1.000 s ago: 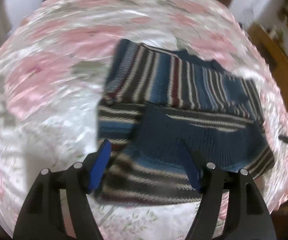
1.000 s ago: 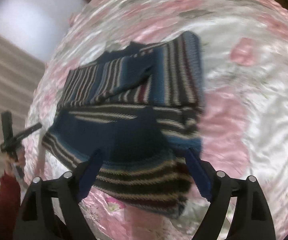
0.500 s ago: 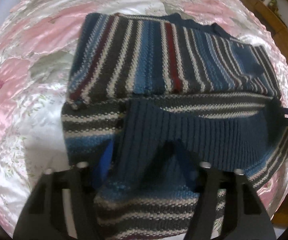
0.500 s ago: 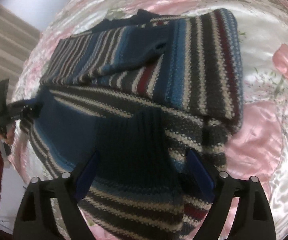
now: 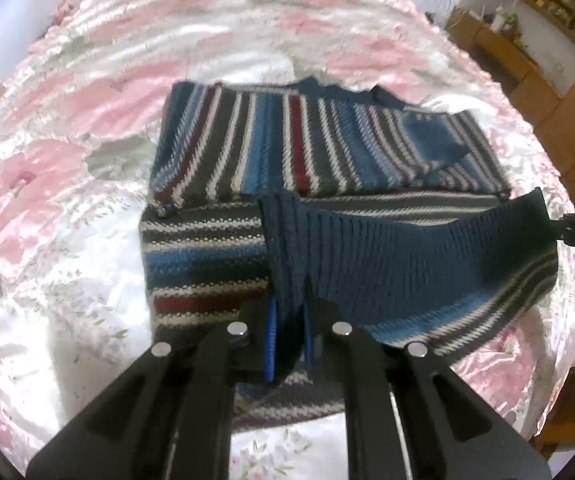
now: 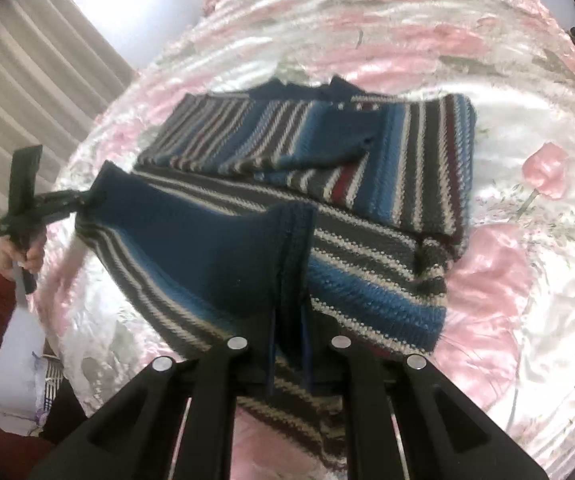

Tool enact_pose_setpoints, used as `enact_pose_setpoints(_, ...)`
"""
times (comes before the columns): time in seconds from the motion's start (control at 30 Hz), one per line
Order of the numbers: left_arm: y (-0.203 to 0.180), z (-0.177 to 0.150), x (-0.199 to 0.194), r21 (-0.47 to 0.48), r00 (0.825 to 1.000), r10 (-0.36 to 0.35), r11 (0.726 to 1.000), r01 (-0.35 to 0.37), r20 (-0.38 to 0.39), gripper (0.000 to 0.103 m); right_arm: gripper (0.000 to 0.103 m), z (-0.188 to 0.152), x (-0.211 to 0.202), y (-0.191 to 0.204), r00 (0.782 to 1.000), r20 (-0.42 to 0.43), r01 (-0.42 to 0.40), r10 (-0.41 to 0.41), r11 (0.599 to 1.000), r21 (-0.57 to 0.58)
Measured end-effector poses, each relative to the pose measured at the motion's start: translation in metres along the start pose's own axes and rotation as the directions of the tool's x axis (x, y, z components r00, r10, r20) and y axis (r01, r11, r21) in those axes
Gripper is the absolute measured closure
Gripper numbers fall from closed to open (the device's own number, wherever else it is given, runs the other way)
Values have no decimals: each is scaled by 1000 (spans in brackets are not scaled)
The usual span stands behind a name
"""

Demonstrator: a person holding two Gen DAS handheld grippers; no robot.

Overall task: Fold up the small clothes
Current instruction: 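Lift the hem with both tools and fold it toward the collar, then release the hem with both tools and lift them off the sweater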

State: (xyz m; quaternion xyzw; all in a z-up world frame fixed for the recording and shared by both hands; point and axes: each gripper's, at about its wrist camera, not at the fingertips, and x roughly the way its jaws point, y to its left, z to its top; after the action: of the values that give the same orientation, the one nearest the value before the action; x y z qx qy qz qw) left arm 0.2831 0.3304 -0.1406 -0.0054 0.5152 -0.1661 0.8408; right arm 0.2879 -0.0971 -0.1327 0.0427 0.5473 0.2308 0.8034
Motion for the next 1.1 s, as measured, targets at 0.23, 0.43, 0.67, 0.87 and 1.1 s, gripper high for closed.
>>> enact_pose_setpoints(0.23,12,58,-22,-95,992,10,996,2,128,94,93,48,-37,-10,993,116,3,-10,998,58)
enact_pose_setpoints(0.43,20,123,-11,-128,982,51,991,-28,180,94,93,114,-39,-31,985,162,48,-64,993,106)
enact_pose_setpoints(0.67,29,185,44,-164,977,109,983,-80,181,94,93,181,11,-77,984,135,91,-119,977,195)
enact_pose_setpoints(0.87,32,200,105,-143,983,142,982,-125,117,94,93,194,62,-115,986,66,130,-152,957,258)
enact_pose_setpoints(1.1,43,192,153,-147,986,163,977,-157,33,93,91,179,103,-145,986,3,156,-166,935,318)
